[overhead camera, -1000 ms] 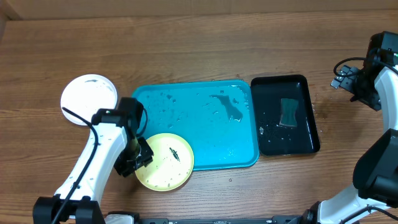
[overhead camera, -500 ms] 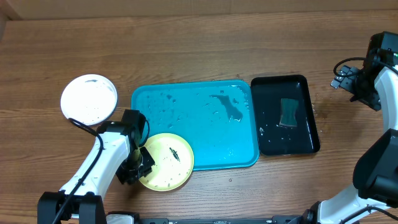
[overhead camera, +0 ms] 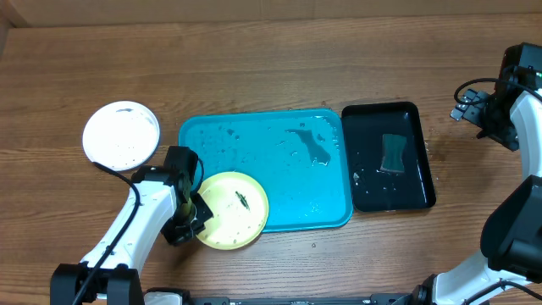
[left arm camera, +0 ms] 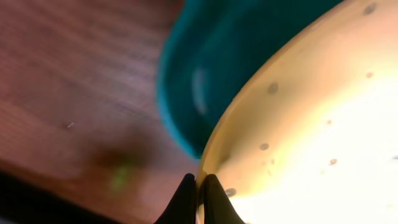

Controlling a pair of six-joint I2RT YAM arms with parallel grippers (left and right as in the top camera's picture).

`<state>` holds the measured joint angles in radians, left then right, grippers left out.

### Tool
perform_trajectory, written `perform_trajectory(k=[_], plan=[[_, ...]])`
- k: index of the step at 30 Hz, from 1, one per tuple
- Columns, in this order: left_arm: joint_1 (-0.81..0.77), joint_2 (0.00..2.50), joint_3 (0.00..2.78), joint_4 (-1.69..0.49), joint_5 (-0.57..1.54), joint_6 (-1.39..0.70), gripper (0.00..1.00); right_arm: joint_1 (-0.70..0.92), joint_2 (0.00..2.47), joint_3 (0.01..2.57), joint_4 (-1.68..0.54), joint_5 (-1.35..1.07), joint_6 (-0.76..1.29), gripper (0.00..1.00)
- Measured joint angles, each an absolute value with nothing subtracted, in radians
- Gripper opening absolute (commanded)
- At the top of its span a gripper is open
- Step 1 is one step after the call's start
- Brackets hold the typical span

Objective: Clean dirty plates on tray and stack at the side
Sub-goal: 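Grip the yellow plate rim with the left gripper, then slide the yellow plate with the left gripper to the teal tray center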

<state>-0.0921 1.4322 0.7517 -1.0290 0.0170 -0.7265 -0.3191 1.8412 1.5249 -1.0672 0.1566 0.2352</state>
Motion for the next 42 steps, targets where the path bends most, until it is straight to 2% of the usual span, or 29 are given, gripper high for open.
perform_trajectory(k=[6,15,29,42], plan=[[-0.092,1.433,0.751,-0.881,0.049,-0.723,0.04,-0.319,1.841,1.525,-1.067,0.156,0.235,1.00],[-0.092,1.436,0.753,-0.714,0.098,-0.604,0.04,-0.319,1.841,1.525,-1.066,0.156,0.235,1.00],[-0.094,1.679,1.011,-0.714,0.099,-0.422,0.04,-0.319,1.841,1.525,-1.066,0.156,0.235,1.00],[-0.172,1.707,1.068,-0.684,0.105,-0.321,0.04,-0.319,1.841,1.525,-1.067,0.157,0.235,1.00]])
